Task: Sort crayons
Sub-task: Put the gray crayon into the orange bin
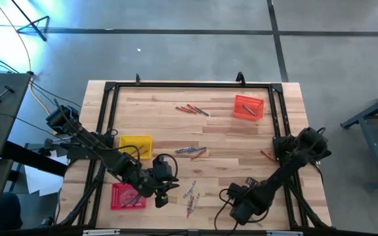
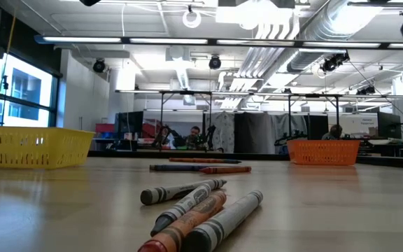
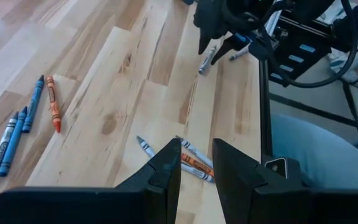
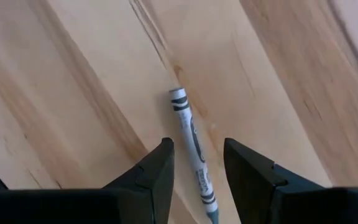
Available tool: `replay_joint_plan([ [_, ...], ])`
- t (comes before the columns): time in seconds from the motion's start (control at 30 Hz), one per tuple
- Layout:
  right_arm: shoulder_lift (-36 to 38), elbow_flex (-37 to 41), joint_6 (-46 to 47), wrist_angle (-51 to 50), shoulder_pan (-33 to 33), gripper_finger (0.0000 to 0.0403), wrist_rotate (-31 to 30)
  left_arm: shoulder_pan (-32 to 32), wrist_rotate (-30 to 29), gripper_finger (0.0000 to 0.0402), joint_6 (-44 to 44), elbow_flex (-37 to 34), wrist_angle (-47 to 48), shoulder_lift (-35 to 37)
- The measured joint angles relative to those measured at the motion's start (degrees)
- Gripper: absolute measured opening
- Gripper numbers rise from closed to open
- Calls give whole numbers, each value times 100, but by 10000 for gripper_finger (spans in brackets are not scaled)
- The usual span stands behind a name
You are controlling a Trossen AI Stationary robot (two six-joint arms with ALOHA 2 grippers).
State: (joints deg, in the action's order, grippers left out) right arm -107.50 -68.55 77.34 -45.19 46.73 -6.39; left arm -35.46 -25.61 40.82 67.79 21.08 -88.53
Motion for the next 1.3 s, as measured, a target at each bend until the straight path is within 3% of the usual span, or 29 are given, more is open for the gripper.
replay_joint_plan([
  [0.3, -276, -13, -26, 108, -25, 92, 250, -17, 13, 78, -52, 0, 2, 0],
  [0.6, -268, -11, -27, 31, -28, 9, 290, 9, 17, 78, -68, -2, 2, 0],
  [0.93, 123, 17, -24, -384, -43, 3, 493, 22, 4, 78, -168, -2, -9, -2],
  [1.13, 547, 13, -24, -1094, -129, 2, -138, 22, -24, 78, -167, -2, -74, -1],
  [1.3, 967, 11, -24, -1974, -323, 2, -1405, 26, -182, 78, -295, -2, -184, -2],
])
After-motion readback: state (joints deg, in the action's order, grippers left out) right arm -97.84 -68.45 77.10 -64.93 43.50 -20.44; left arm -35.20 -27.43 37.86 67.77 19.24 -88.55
